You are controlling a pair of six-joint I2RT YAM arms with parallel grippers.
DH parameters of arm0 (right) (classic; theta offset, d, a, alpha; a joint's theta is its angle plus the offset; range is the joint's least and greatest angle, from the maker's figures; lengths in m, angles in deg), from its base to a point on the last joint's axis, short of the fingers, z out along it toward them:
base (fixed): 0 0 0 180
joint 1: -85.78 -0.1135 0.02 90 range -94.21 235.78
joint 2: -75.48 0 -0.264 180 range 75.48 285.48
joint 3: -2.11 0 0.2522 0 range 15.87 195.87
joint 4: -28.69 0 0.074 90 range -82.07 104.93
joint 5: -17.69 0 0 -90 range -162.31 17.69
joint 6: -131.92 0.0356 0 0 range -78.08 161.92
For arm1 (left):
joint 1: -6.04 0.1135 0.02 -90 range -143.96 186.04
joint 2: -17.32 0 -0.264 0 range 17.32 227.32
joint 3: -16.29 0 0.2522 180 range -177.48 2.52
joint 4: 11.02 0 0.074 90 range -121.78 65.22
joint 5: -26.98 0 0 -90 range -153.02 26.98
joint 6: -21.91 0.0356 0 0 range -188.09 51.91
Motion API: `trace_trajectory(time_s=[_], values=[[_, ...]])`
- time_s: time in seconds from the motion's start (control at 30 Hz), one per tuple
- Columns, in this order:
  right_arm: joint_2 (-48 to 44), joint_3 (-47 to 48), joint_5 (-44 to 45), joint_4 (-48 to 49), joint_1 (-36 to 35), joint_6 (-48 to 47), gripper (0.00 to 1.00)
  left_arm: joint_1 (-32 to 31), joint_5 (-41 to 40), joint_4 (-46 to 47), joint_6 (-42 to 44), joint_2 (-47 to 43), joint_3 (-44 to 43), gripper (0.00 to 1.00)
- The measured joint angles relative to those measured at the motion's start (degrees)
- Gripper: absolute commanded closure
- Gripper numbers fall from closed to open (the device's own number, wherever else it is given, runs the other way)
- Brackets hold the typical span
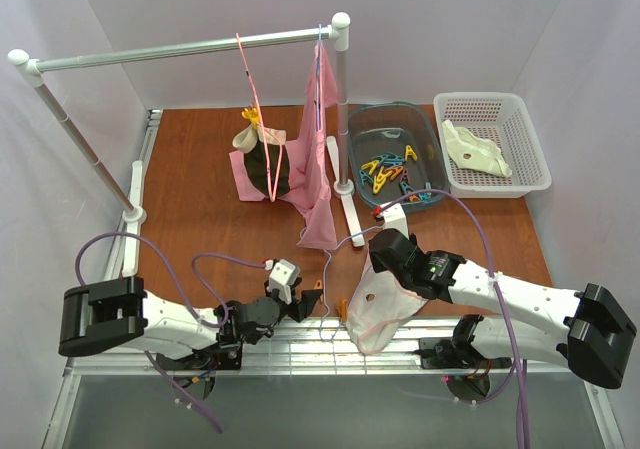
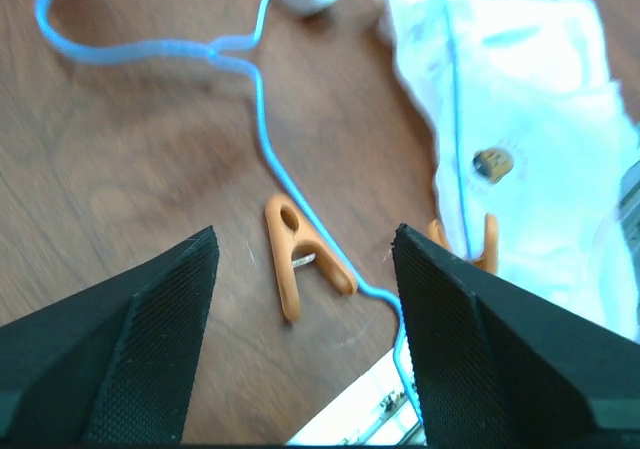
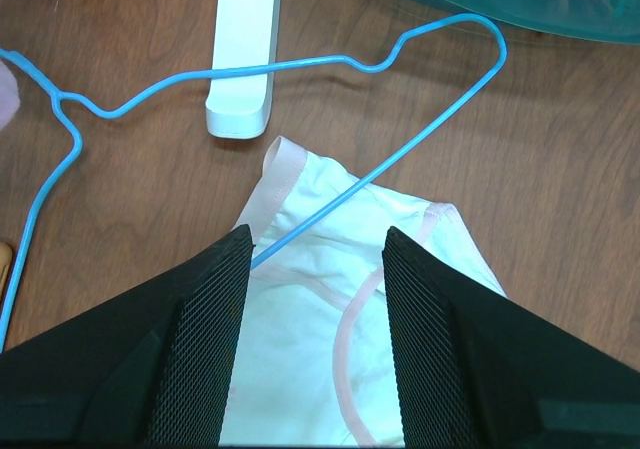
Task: Clip the underwear to the hanger
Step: Open the clamp at the hanger.
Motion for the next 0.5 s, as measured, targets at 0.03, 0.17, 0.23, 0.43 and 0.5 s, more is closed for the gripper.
trace_trajectory(time_s=[0.03, 0.17, 0.23, 0.43, 0.5], values=[[0.0, 0.0, -0.07, 0.07, 0.0, 0.0, 0.52, -0.42, -0.48, -0.57, -0.92, 1.09, -0.31, 0.35], [0.02, 0.0, -0.15, 0.22, 0.02, 0.0, 0.52, -2.49, -3.23, -5.05, -5.38, 7.87, -3.96, 0.25], [0.0, 0.0, -0.15, 0.24, 0.04, -0.02, 0.52, -3.63, -4.98, -7.08, -7.85, 10.56, -5.95, 0.24], [-0.15, -0.11, -0.35, 0.31, 0.33, -0.02, 0.52, -5.77, -9.42, -11.26, -13.0, 14.88, -8.96, 0.22], [-0.42, -0.48, -0.35, 0.44, 0.37, -0.02, 0.52, -6.01, -10.95, -13.79, -14.91, 16.22, -10.45, 0.22]])
